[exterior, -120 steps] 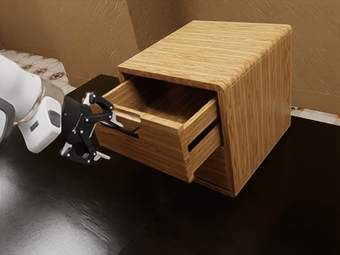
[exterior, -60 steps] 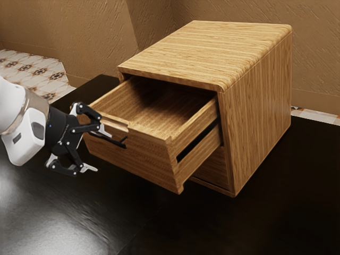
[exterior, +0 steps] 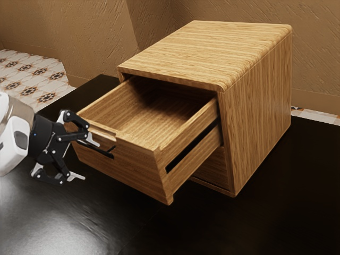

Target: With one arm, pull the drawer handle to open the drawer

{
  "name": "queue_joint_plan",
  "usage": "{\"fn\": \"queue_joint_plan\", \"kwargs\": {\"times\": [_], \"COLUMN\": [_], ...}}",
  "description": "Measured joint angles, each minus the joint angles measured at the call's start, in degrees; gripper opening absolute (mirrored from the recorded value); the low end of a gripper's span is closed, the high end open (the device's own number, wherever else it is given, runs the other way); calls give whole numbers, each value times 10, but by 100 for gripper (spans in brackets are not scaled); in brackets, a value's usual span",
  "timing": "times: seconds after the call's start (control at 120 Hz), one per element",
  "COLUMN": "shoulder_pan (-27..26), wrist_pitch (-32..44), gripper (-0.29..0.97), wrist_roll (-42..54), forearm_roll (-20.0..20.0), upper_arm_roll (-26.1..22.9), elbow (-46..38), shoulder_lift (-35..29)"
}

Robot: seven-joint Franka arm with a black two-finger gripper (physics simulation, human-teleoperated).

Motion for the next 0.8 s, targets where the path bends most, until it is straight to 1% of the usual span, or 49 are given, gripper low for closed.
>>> {"fn": "queue_joint_plan", "kwargs": {"times": [0.058, 0.142, 0.292, 0.358, 0.45, 0.592, 0.742, 0.775, 0.8], "shoulder_pan": [0, 1, 1, 1, 2, 5, 2, 0, -1], "wrist_pitch": [-4, -8, -19, -25, -30, -35, -37, -38, -43], "gripper": [51, 51, 45, 45, 47, 57, 63, 64, 64], "wrist_roll": [-1, -3, -7, -8, -10, -13, -15, -16, -17], "forearm_roll": [2, 4, 5, 5, 7, 10, 12, 12, 12], "upper_arm_roll": [0, -1, -2, -3, -3, -4, -5, -14, -30], "elbow": [-6, -10, -12, -13, -15, -13, -2, 5, 23], "shoulder_lift": [-5, -10, -26, -33, -34, -35, -48, -54, -57]}}
